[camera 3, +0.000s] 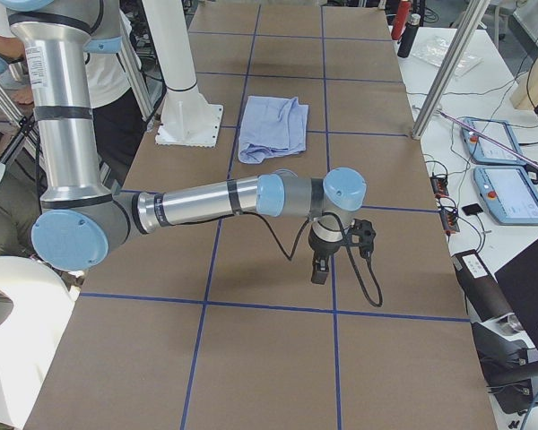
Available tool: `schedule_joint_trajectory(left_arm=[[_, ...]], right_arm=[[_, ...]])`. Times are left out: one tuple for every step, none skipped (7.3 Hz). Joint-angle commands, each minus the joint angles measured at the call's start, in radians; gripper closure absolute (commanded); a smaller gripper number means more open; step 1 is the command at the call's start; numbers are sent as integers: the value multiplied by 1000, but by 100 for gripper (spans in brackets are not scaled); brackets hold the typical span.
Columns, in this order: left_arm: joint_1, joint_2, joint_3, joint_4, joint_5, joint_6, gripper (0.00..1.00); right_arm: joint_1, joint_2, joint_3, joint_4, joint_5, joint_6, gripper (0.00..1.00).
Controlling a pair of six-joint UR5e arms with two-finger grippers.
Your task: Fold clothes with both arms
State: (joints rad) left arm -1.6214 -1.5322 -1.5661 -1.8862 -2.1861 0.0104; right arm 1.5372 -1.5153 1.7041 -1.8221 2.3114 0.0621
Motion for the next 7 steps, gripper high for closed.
schedule_joint_trajectory(left_arm=[[26,7,-29,12,-23,-12,1],[52,7,-41,16,-32,-82,1],[67,14,-66,19,-52,-130,0],[69,14,-71,48,-99,-133,1],[74,12,-84,93,-121,-135,1],[75,14,-115,149,-121,-135,1],[75,14,-149,206,-121,-135,1]], right_arm=[[1,-69,5,19,-3,7,0],[1,-101,-6,91,-4,12,0],[1,-111,-6,127,-3,18,0],[1,-114,-6,129,-1,16,0],[1,-115,-3,129,-1,16,0],[1,-123,2,129,-1,15,0],[1,-123,6,129,-3,15,0]])
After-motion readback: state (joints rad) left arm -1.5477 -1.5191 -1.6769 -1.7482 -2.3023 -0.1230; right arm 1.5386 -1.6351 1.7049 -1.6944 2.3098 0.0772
